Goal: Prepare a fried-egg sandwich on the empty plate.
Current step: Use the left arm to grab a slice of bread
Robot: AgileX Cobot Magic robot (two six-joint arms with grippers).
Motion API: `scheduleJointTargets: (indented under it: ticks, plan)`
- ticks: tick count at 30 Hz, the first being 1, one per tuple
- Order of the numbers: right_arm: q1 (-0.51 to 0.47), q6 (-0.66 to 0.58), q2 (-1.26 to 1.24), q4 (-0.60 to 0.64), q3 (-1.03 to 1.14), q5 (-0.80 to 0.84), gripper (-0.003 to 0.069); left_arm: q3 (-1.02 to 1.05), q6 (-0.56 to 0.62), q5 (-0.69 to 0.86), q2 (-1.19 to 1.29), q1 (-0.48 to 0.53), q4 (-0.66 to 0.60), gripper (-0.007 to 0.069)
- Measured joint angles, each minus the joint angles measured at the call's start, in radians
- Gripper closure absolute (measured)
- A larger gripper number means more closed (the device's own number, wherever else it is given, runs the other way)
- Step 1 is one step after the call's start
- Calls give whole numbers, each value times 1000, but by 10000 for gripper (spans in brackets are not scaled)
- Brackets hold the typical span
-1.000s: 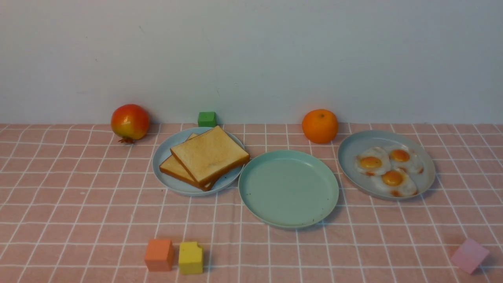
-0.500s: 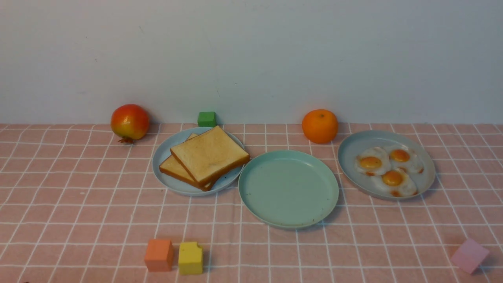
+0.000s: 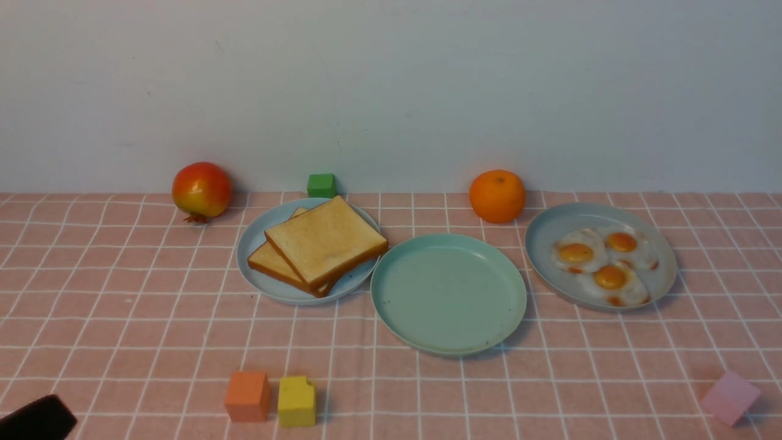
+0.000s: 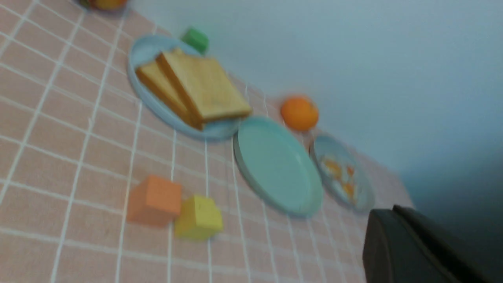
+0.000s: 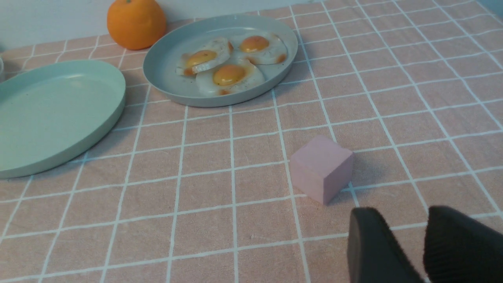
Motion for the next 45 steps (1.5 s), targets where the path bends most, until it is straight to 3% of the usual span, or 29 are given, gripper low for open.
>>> scheduleJointTargets:
  ticks: [1, 3, 6, 12, 16, 19, 24, 34, 41, 45]
  plan:
    - [0, 0, 0, 0, 0, 0, 419, -12, 0, 14, 16, 0, 0, 612]
    - [0, 0, 0, 0, 0, 0, 419, -174, 136, 183, 244, 0, 16, 612]
    - [0, 0, 0, 0, 0, 0, 419, -306, 280, 290, 459, 0, 36, 612]
    - [0, 0, 0, 0, 0, 0, 419, -530, 422, 308, 838, -51, 66, 612]
    - [0, 0, 0, 0, 0, 0, 419, -619, 425, 301, 970, -178, 140, 612]
    - [0, 0, 0, 0, 0, 0, 419, -701, 361, 301, 1070, -367, 292, 612]
    - [0, 0, 0, 0, 0, 0, 419, -758, 284, 243, 1120, -475, 409, 612]
    - [0, 12, 0, 11, 1, -19, 419, -766, 271, 172, 1141, -481, 417, 612]
    - [0, 211, 0, 294, 5, -292, 419, -857, 261, 306, 1235, -451, 414, 612]
    - [4, 249, 0, 355, -1, -394, 421, -897, 287, 317, 1280, -415, 414, 612]
